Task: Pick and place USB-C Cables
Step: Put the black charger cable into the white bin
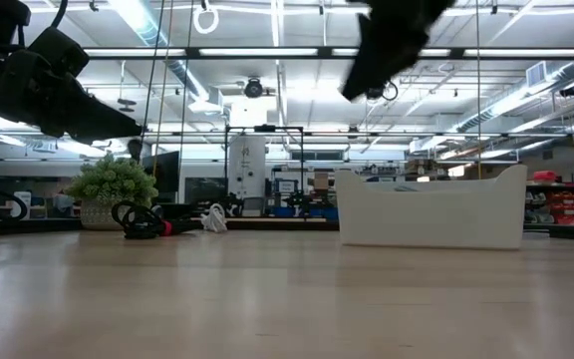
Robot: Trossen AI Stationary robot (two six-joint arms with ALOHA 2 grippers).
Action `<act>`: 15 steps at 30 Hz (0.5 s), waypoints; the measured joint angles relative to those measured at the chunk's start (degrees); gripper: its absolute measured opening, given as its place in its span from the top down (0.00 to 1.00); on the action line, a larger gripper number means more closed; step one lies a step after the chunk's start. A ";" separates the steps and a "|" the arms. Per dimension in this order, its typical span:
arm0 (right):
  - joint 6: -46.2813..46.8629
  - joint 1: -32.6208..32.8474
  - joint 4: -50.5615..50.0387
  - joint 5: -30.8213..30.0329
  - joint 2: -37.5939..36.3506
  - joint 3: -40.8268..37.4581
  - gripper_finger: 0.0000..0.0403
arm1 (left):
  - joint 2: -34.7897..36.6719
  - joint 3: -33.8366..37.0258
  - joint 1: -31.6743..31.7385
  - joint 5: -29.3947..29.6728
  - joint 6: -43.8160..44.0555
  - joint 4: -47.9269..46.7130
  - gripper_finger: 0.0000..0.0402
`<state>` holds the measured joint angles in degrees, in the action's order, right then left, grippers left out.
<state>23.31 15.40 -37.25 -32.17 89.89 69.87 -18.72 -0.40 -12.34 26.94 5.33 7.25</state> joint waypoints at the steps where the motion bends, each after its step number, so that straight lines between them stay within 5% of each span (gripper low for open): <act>1: -1.54 0.06 3.51 0.09 0.01 0.00 0.56 | 0.00 0.02 0.00 -0.01 0.00 -0.01 0.57; 7: -7.73 -0.53 23.69 0.35 0.01 0.00 0.57 | -0.02 0.02 0.00 -0.02 0.04 0.02 0.57; 15: -11.17 -2.02 33.27 0.34 0.03 0.00 0.57 | 0.00 0.00 0.00 -0.12 1.45 0.20 0.57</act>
<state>12.14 13.39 -3.98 -31.83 89.92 69.87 -18.72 -0.40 -12.34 26.82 6.77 7.45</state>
